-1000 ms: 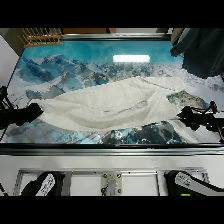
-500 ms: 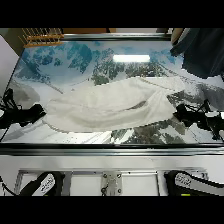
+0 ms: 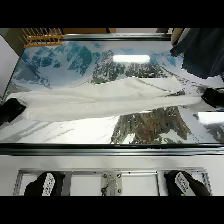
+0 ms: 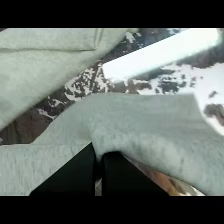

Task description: Fold the clothes and pants, and hang the long-sleeved shirts on hangers.

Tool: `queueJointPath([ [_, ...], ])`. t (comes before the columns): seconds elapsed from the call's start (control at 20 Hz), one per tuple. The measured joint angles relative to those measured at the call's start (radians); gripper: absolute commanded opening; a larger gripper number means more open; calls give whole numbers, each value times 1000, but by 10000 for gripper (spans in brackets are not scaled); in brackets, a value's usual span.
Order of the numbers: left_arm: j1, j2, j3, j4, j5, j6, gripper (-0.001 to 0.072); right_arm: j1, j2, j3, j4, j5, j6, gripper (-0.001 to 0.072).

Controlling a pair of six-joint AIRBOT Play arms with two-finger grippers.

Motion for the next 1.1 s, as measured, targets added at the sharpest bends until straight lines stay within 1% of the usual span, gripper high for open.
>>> queueJointPath([
  [0.15, 15, 171, 18, 0, -121, -71, 29, -12, 165, 20, -166, 147, 61, 19],
  [0.35, 21, 341, 71, 1, -270, -130, 29, -17, 339, 29, -325, 242, 100, 19],
  [0.45, 23, 373, 120, 3, -336, -148, 30, -17, 397, 31, -397, 264, 114, 18],
  [0.6, 23, 352, 188, 57, -388, -164, 29, -18, 431, 31, -471, 282, 132, 18],
  [0.8, 23, 243, 201, 116, -367, -182, 30, -17, 378, 32, -493, 290, 150, 17],
  [0.95, 23, 120, 160, 130, -269, -189, 29, -16, 260, 43, -469, 261, 154, 17],
  [1.1, 19, -58, 153, 95, -159, -192, 29, -6, 73, 106, -403, 203, 158, 17],
])
